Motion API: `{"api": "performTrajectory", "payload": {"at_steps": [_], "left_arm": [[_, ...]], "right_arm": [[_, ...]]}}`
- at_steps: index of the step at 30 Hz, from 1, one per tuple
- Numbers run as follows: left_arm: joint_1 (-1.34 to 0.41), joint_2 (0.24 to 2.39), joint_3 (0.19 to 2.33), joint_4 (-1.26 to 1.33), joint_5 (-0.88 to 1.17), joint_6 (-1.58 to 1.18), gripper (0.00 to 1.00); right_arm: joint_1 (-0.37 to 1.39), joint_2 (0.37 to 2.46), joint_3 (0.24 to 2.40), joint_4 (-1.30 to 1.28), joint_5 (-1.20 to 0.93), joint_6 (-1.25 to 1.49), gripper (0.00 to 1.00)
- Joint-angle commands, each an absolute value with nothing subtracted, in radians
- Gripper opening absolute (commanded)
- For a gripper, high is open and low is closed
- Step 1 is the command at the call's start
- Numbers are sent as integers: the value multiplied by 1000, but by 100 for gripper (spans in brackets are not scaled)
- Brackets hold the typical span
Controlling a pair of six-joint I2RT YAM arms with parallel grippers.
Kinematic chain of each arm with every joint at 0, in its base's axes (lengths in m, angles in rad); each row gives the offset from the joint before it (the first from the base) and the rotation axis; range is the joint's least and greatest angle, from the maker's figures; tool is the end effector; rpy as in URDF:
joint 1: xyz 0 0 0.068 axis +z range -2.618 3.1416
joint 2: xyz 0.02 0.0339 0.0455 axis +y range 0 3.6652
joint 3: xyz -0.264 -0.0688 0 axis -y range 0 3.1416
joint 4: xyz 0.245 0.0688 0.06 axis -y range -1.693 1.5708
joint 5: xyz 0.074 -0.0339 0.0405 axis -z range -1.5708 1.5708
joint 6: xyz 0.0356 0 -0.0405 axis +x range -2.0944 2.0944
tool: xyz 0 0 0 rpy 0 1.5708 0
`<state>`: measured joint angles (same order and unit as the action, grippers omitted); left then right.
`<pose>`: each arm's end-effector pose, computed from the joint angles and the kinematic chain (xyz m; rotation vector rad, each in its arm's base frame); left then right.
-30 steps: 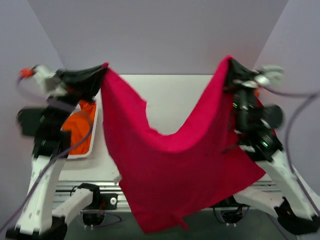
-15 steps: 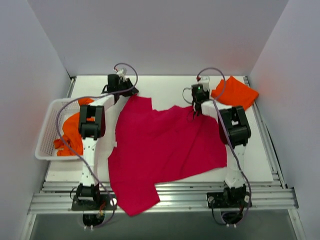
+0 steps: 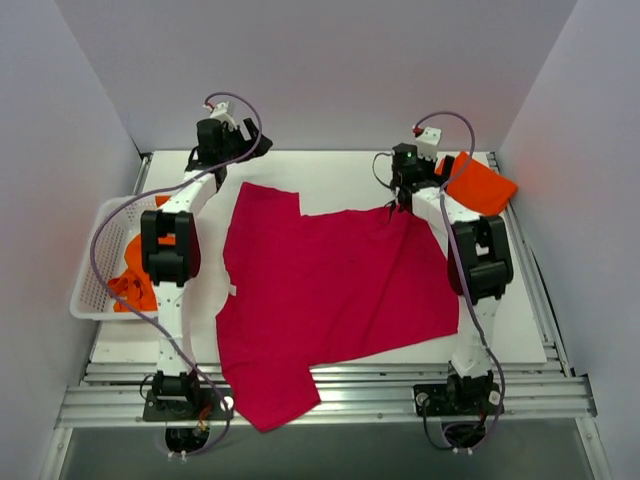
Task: Fold and stack the t-shirts
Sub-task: Flatten out the tshirt
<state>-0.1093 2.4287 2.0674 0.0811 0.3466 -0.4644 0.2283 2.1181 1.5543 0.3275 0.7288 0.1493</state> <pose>0.5687 -0.0746 0.2260 -0.0881 1.8935 -0.7158 0.4868 0.0888 0.2352 0.4400 1.7060 -0.3827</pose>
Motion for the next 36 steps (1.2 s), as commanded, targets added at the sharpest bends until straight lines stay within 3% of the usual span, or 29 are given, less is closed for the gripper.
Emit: {"api": "performTrajectory", "payload": {"at_steps": [1,5,7,8,10,11,12,16,28,36], "left_arm": [[-109,2189,1949,178,290,-442,94],[-139,2021,1737,158,186,-396,97],[-144,1942,1639,173,167,-405,97],[-152,1910,1552,189,161,-408,88],[-160,1893,1484,193,152,-414,73],[-164,1888,1438,195,150,-416,61],[-169,1899,1424,193,155,-417,38],[-181,1969,1451,109,158,-434,3],[-189,2166,1615,-110,138,-482,2],[-173,2330,1862,-294,86,-472,2]], "right_arm": [[274,1921,1468,348,793,179,100],[288,1780,1318,357,704,216,98],[285,1750,1278,360,640,241,83],[284,1732,1246,365,577,258,75],[285,1720,1221,368,519,273,28],[288,1717,1213,370,485,290,11],[291,1720,1201,364,474,301,0],[298,1755,1187,371,404,331,0],[275,2072,1425,235,293,377,0],[238,2244,1575,164,265,426,0]]}}
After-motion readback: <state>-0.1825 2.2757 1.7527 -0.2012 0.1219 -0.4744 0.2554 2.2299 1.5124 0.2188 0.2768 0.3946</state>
